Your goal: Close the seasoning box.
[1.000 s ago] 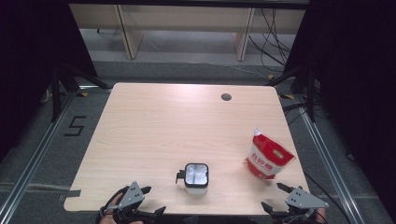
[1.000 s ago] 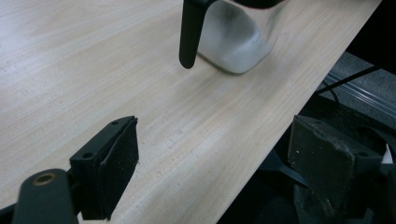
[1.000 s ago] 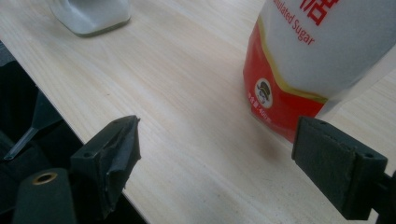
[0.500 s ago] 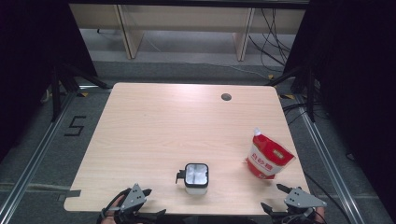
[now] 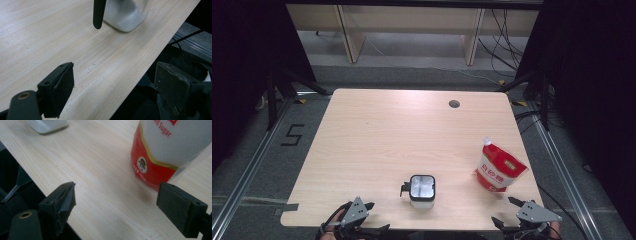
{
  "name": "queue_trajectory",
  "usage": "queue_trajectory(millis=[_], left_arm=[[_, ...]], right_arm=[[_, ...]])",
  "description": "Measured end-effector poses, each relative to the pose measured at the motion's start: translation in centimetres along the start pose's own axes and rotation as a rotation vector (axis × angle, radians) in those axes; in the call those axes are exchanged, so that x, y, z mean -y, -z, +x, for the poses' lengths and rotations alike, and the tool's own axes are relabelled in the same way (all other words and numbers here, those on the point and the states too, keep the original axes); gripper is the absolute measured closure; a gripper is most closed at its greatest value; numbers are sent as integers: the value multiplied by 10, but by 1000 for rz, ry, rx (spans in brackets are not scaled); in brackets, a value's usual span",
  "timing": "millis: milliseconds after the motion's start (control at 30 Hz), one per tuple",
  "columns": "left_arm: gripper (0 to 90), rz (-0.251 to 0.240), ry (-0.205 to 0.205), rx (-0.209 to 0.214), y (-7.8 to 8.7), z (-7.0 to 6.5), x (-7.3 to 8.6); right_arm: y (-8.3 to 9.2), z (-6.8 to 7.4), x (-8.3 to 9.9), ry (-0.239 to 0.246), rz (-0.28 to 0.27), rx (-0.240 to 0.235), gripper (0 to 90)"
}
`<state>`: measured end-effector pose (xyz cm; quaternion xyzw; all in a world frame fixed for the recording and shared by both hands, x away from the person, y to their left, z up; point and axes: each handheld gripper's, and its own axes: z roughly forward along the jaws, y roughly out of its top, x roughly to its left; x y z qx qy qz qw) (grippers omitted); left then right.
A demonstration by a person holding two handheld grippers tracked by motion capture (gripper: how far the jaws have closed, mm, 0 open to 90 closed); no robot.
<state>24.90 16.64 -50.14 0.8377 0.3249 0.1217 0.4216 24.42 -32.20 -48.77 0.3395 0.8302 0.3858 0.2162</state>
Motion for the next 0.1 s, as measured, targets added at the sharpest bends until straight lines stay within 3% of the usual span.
queue_trajectory(millis=[100], left_arm=[[157, -6, 17, 5, 0, -1, -1]], right_arm=[[1, -1, 0, 8, -2, 19, 164]])
